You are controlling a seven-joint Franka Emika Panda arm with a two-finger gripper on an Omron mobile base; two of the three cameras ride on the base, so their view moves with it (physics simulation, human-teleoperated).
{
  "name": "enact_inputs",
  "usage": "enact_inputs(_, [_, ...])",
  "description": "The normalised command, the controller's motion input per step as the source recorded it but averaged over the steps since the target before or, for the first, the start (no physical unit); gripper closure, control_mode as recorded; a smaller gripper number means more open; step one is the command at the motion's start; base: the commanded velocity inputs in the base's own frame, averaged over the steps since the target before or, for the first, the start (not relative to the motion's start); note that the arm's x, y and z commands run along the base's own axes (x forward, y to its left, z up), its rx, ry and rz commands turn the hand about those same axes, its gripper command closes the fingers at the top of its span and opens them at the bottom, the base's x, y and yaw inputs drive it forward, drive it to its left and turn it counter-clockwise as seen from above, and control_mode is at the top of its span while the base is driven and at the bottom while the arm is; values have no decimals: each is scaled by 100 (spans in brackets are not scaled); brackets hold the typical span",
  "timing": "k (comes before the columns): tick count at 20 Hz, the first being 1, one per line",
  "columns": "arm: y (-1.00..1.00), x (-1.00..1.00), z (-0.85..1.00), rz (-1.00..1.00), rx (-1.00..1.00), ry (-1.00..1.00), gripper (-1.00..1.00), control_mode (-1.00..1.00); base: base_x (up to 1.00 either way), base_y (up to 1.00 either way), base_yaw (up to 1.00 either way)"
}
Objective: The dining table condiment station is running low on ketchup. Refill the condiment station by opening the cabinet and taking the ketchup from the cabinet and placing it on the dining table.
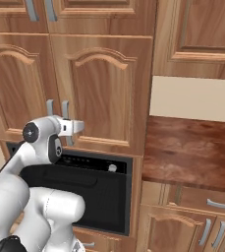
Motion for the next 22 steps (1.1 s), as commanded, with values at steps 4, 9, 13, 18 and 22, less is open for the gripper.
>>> enact_inputs(4, [18, 24, -11, 0, -3, 3, 100, -100, 0, 0, 0])
enact_inputs(9, [10, 23, -16, 0, -1, 0, 100, -100, 0, 0, 0])
enact_inputs(13, [0, 19, -14, 0, 0, 2, 100, -100, 0, 0, 0])
enact_inputs(18, [0, 1, -1, 0, 0, 1, 100, -100, 0, 0, 0])
enact_inputs(22, [0, 0, 0, 0, 0, 0, 100, -100, 0, 0, 0])
